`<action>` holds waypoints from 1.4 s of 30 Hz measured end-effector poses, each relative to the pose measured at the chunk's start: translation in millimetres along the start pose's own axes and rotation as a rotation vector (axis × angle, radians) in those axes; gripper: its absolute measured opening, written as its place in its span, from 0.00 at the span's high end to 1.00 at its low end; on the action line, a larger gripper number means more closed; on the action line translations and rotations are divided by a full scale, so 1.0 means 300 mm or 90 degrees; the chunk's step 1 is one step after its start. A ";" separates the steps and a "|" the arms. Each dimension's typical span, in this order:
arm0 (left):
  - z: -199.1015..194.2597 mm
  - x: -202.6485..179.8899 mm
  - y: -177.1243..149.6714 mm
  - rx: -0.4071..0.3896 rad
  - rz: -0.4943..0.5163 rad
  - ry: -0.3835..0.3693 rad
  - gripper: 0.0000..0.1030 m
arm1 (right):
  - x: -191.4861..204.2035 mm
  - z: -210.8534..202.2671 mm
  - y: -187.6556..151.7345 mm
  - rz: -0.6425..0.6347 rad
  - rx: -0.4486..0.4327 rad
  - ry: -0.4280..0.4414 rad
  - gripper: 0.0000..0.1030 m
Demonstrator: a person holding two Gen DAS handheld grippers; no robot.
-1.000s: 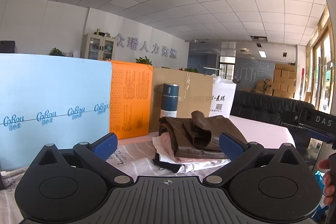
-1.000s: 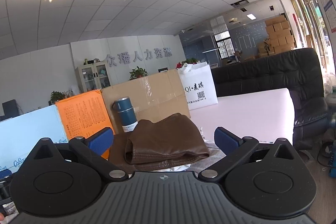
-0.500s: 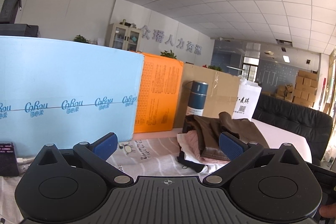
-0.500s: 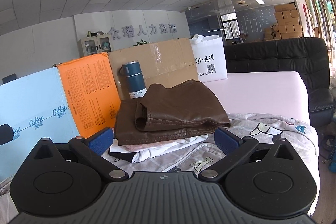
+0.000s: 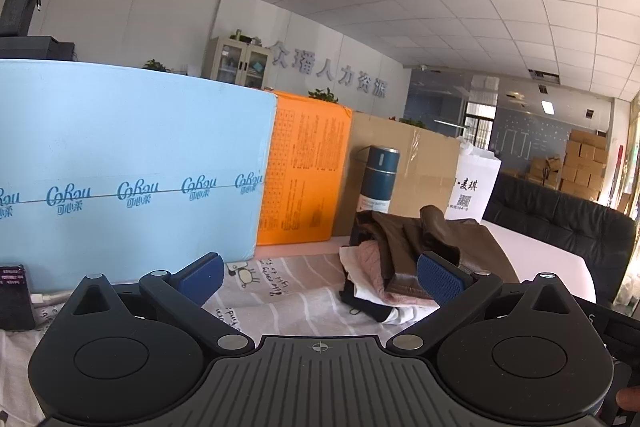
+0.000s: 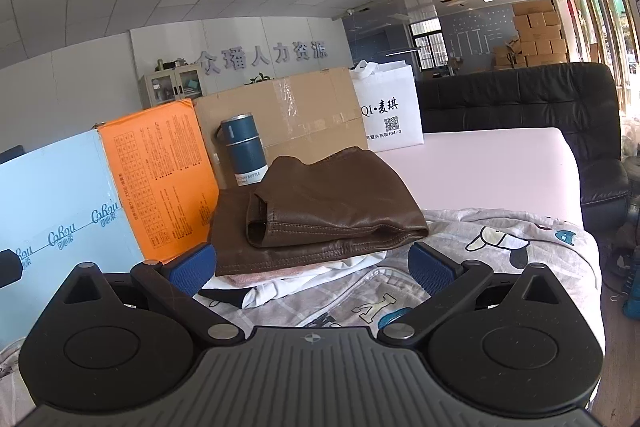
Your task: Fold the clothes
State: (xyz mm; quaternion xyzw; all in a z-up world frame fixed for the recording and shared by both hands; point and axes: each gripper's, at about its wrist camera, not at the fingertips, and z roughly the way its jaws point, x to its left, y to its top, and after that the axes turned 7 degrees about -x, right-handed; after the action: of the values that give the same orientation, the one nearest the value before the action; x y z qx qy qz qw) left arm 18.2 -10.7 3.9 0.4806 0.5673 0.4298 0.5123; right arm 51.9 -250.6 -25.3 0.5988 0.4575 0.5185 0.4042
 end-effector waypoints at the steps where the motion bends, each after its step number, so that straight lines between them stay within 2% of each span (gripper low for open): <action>1: 0.002 -0.002 -0.001 0.003 0.001 0.000 0.00 | 0.001 0.002 -0.003 -0.004 0.006 0.000 0.00; 9: 0.021 -0.010 -0.015 0.025 0.018 0.012 0.00 | 0.015 0.020 -0.024 -0.034 0.038 0.005 0.00; 42: 0.021 -0.018 -0.024 0.028 0.028 0.005 0.00 | 0.018 0.024 -0.038 -0.044 0.051 0.013 0.00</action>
State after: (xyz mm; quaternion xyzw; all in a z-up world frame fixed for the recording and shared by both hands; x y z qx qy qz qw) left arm 23.8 -17.3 -3.0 0.5024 0.5680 0.4302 0.4898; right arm 57.7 -242.5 -36.0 0.5929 0.5022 0.4916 0.3932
